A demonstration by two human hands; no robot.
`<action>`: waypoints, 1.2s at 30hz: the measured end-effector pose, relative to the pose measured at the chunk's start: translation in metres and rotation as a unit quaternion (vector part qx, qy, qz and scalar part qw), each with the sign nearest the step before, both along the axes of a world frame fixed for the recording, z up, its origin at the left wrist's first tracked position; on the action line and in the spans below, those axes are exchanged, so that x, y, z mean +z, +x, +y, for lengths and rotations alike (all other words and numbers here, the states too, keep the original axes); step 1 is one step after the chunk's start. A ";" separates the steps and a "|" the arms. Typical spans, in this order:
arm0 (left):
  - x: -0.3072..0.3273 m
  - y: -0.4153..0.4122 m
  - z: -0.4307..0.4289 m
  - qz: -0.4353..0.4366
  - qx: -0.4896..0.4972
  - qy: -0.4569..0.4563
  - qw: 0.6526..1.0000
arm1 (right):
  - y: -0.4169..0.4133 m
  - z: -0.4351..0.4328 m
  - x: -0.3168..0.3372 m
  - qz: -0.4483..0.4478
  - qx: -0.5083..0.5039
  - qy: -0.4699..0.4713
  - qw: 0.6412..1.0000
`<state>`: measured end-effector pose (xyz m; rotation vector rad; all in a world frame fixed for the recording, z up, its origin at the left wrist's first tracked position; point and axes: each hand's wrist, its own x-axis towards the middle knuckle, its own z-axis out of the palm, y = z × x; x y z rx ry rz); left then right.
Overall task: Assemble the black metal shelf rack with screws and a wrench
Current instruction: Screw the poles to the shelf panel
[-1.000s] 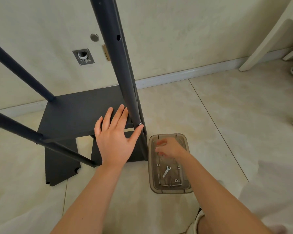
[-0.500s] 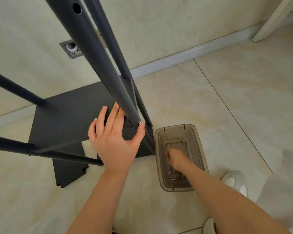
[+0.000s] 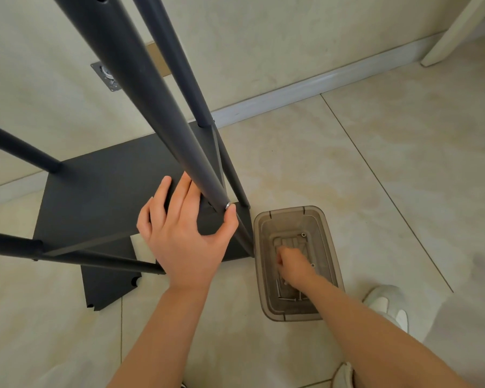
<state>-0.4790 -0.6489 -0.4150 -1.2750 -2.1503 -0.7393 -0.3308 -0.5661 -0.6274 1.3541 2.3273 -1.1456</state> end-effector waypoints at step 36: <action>0.021 0.009 -0.010 -0.022 0.031 -0.181 0.983 | -0.056 0.014 0.180 0.374 -0.293 -0.046 0.879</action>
